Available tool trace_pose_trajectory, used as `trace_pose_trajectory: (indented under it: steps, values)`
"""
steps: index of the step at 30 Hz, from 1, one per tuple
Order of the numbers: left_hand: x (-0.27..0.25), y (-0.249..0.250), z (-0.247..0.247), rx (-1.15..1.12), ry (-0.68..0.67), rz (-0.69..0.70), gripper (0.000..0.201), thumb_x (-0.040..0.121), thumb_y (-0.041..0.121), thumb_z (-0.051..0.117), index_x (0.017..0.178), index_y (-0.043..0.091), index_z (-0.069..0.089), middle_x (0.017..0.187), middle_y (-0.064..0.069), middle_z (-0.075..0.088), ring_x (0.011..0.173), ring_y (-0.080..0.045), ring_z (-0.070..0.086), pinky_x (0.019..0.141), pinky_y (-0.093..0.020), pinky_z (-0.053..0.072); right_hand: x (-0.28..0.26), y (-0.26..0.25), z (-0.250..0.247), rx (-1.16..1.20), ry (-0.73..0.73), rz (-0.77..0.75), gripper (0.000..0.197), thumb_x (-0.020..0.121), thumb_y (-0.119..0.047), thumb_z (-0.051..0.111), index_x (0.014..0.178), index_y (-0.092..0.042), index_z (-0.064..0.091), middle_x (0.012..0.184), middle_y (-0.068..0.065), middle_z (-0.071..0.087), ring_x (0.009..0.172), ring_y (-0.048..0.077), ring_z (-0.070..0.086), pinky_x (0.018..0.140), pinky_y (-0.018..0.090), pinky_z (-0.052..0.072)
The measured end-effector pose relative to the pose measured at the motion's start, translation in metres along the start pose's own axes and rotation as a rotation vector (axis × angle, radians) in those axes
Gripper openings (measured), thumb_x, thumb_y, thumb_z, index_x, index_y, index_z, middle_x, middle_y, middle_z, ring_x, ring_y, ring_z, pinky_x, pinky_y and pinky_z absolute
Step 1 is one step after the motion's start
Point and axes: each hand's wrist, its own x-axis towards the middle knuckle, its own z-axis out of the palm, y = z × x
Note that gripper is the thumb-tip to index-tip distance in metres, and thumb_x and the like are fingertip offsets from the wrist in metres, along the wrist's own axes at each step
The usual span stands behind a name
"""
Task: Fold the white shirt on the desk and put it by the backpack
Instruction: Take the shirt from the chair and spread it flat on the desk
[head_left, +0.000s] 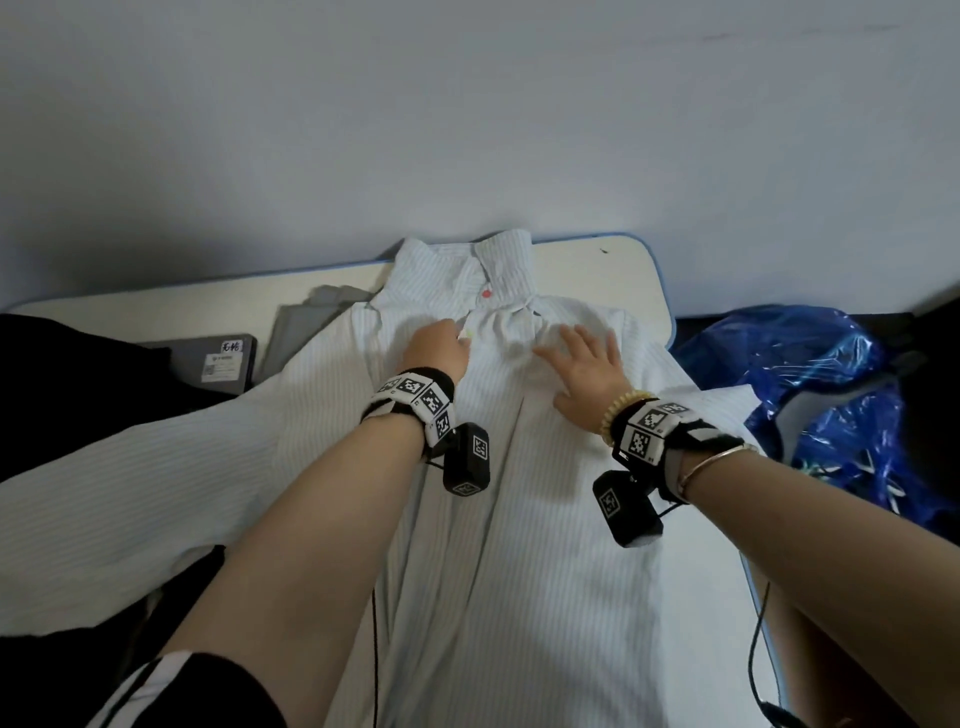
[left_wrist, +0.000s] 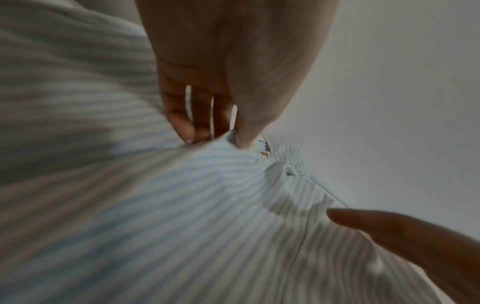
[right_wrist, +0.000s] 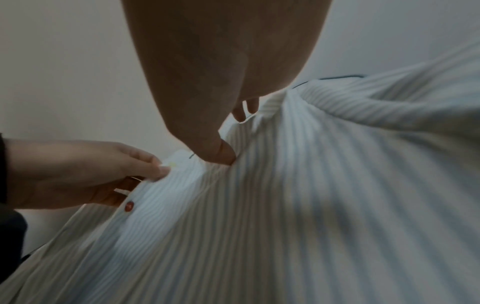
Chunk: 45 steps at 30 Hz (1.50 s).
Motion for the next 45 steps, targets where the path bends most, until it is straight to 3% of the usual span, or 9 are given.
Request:
trace_pose_trajectory:
  steps: [3, 6, 10, 16, 21, 30, 38, 43, 45]
  values:
    - [-0.012, 0.007, -0.004, -0.082, 0.205, -0.034, 0.030, 0.099, 0.020, 0.036, 0.114, -0.001, 0.051, 0.100, -0.018, 0.062, 0.093, -0.035, 0.059, 0.072, -0.036, 0.040, -0.001, 0.013, -0.001, 0.036, -0.033, 0.130, 0.070, 0.085, -0.019, 0.052, 0.146, -0.028, 0.020, 0.157, 0.010, 0.008, 0.147, 0.028, -0.001, 0.117, 0.054, -0.007]
    - [-0.023, -0.002, -0.003, -0.102, 0.239, -0.089, 0.031, 0.096, 0.019, 0.036, 0.112, -0.003, 0.050, 0.097, -0.017, 0.062, 0.088, -0.034, 0.060, 0.066, -0.036, 0.043, 0.002, 0.022, -0.001, 0.037, -0.107, 0.233, 0.069, 0.086, -0.023, 0.050, 0.147, -0.023, 0.018, 0.158, 0.005, 0.005, 0.147, 0.024, -0.002, 0.116, 0.057, -0.005]
    - [-0.032, -0.022, 0.006, 0.051, 0.105, -0.165, 0.039, 0.091, 0.011, 0.042, 0.127, -0.004, 0.042, 0.124, -0.020, 0.055, 0.114, -0.036, 0.054, 0.093, -0.042, 0.047, 0.002, 0.029, -0.002, 0.058, -0.133, 0.275, 0.069, 0.087, -0.026, 0.050, 0.148, -0.019, 0.018, 0.159, 0.002, 0.005, 0.147, 0.021, 0.000, 0.115, 0.059, -0.003]
    - [-0.051, -0.020, 0.006, 0.019, 0.240, -0.009, 0.039, 0.087, 0.018, 0.053, 0.121, 0.001, 0.043, 0.122, -0.017, 0.051, 0.110, -0.033, 0.051, 0.091, -0.042, 0.044, -0.019, 0.025, -0.004, 0.122, 0.024, 0.235, 0.063, 0.085, -0.015, 0.050, 0.144, -0.016, 0.027, 0.157, 0.009, 0.014, 0.145, 0.027, 0.011, 0.119, 0.049, 0.001]
    - [-0.093, -0.033, 0.016, 0.008, 0.285, -0.029, 0.035, 0.083, 0.018, 0.057, 0.113, 0.002, 0.047, 0.120, -0.015, 0.050, 0.110, -0.033, 0.048, 0.090, -0.042, 0.044, -0.059, 0.022, 0.004, 0.180, 0.100, 0.172, 0.060, 0.083, -0.010, 0.053, 0.139, -0.017, 0.036, 0.155, 0.008, 0.021, 0.143, 0.029, 0.017, 0.118, 0.043, 0.011]
    - [-0.195, -0.066, 0.047, 0.075, 0.261, -0.116, 0.044, 0.081, 0.022, 0.060, 0.118, 0.003, 0.044, 0.123, -0.014, 0.046, 0.112, -0.031, 0.045, 0.087, -0.041, 0.044, -0.148, 0.016, 0.034, 0.189, 0.089, 0.065, 0.053, 0.082, -0.007, 0.054, 0.134, -0.015, 0.045, 0.152, 0.007, 0.028, 0.140, 0.028, 0.023, 0.114, 0.041, 0.018]
    - [-0.263, -0.106, 0.080, 0.244, 0.057, -0.251, 0.059, 0.085, 0.026, 0.058, 0.135, 0.004, 0.034, 0.138, -0.015, 0.036, 0.124, -0.033, 0.038, 0.093, -0.046, 0.042, -0.209, -0.002, 0.078, 0.167, 0.010, -0.046, 0.051, 0.082, -0.008, 0.055, 0.132, -0.015, 0.047, 0.149, 0.007, 0.032, 0.137, 0.028, 0.029, 0.111, 0.040, 0.026]
    - [-0.294, -0.116, 0.097, 0.188, 0.263, -0.187, 0.053, 0.085, 0.032, 0.056, 0.129, 0.005, 0.041, 0.130, -0.015, 0.043, 0.118, -0.032, 0.042, 0.091, -0.044, 0.040, -0.239, -0.019, 0.103, 0.121, -0.002, -0.098, 0.047, 0.083, -0.017, 0.057, 0.129, -0.016, 0.049, 0.139, 0.004, 0.043, 0.128, 0.027, 0.037, 0.104, 0.039, 0.029]
    - [-0.303, -0.120, 0.103, 0.198, 0.253, -0.177, 0.056, 0.085, 0.039, 0.057, 0.128, 0.007, 0.042, 0.130, -0.014, 0.043, 0.117, -0.032, 0.042, 0.091, -0.045, 0.040, -0.249, -0.025, 0.112, 0.075, -0.045, -0.122, 0.048, 0.084, -0.024, 0.057, 0.130, -0.017, 0.048, 0.138, 0.004, 0.043, 0.127, 0.027, 0.037, 0.104, 0.039, 0.029]
